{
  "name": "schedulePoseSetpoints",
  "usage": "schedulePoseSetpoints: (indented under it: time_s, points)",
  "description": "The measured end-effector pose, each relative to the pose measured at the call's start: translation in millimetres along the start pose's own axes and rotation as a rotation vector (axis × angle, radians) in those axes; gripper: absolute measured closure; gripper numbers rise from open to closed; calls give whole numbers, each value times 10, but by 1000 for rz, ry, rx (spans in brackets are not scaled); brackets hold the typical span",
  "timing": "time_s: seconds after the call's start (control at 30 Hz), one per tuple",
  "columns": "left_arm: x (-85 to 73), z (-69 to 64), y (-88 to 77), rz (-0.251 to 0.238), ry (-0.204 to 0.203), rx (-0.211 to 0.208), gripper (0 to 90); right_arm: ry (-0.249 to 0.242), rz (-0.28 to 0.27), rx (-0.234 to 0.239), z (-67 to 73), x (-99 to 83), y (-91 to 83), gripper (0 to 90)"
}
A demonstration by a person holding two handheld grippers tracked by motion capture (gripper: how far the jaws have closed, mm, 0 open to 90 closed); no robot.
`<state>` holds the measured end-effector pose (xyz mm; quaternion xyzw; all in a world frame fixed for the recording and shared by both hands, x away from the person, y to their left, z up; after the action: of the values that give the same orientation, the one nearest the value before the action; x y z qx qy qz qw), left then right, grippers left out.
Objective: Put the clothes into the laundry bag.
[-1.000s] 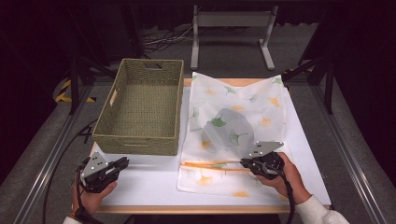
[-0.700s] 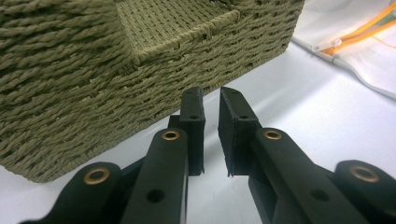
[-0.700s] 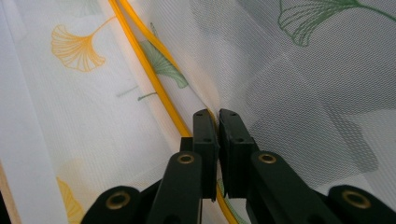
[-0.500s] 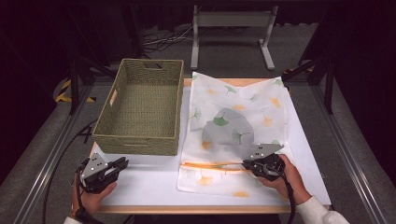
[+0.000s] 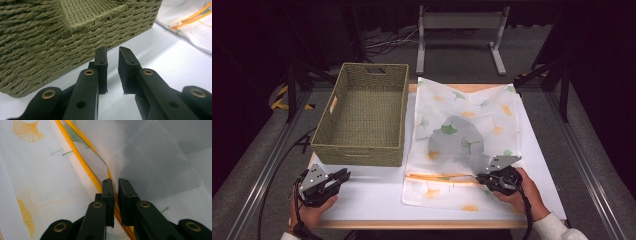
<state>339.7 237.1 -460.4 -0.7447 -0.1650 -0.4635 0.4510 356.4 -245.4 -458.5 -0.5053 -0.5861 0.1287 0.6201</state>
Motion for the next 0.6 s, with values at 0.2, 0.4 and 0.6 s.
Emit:
schedulePoseSetpoints:
  time_s: [0.2, 0.4, 0.6]
  points:
    - [1, -2, -8, 0, 1, -2, 770, 19, -6, -9, -2, -54, -43, 857]
    - [3, 0, -10, -3, -1, -2, 769, 22, -21, -29, -14, -70, -108, 871]
    - [6, -7, -3, -3, -6, -8, 748, 22, -72, -70, -60, -22, -156, 888]
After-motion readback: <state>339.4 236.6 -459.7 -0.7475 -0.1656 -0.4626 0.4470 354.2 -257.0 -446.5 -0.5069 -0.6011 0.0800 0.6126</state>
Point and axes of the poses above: each handheld gripper's, and its own axes: y roughly forward along the jaws, x roughly out of its top, z roughly to its left, the point moved 5 cm from there along y, roughly forward along the jaws, and after that the axes turned 12 degrees about -y, right-handed, at the moved point
